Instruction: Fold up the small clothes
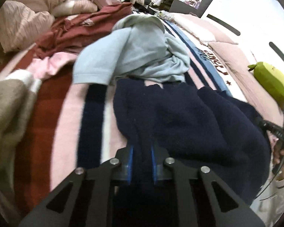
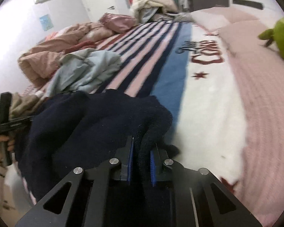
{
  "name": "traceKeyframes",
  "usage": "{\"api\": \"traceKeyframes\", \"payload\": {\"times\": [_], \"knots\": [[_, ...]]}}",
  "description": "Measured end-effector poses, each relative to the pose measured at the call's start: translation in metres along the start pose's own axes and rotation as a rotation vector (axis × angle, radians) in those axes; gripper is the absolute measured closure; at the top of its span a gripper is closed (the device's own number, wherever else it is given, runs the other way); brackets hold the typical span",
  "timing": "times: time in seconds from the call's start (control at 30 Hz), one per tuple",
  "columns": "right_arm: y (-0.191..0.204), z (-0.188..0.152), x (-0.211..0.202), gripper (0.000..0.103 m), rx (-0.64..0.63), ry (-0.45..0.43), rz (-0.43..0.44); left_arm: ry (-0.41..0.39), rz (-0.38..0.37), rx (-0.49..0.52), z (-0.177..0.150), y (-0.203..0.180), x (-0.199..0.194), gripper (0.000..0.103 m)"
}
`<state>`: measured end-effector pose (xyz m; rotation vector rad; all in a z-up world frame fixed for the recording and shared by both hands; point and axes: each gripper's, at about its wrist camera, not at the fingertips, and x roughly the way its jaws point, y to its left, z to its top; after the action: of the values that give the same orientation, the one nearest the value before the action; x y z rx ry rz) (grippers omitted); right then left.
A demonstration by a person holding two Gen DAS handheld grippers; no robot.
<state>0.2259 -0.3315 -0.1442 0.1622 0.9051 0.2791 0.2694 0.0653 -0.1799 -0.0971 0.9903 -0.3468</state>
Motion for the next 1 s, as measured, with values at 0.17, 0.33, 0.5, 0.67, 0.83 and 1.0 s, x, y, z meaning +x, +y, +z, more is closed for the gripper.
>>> {"api": "traceKeyframes", "payload": {"times": [0.17,0.33,0.5,0.67,0.83,1.0], "knots": [[-0.026,-0.009,-0.008,0.094,0.079,0.005,-0.050,0.001,0.017,-0.050,-0.008,0.014,0.001,0.089],[-0.011,-0.008,-0.016,0.075,0.061,-0.001,-0.102,0.017,0.047,-0.083,-0.013,0.016,-0.011,0.051],[0.015,-0.009,-0.052,0.060,-0.021,-0.074,-0.161,-0.064,-0.031,-0.089,-0.040,0.016,-0.069,0.023],[0.055,-0.015,-0.083,0.051,-0.082,-0.150,-0.103,-0.084,-0.113,-0.147,-0.083,0.019,-0.109,0.018],[0.116,-0.034,-0.083,0.070,-0.172,-0.158,0.043,-0.058,-0.278,-0.256,-0.134,0.019,-0.112,0.013],[0.165,-0.057,-0.061,0.092,-0.243,-0.123,0.126,-0.038,-0.396,-0.345,-0.160,0.009,-0.085,0.011]]}}
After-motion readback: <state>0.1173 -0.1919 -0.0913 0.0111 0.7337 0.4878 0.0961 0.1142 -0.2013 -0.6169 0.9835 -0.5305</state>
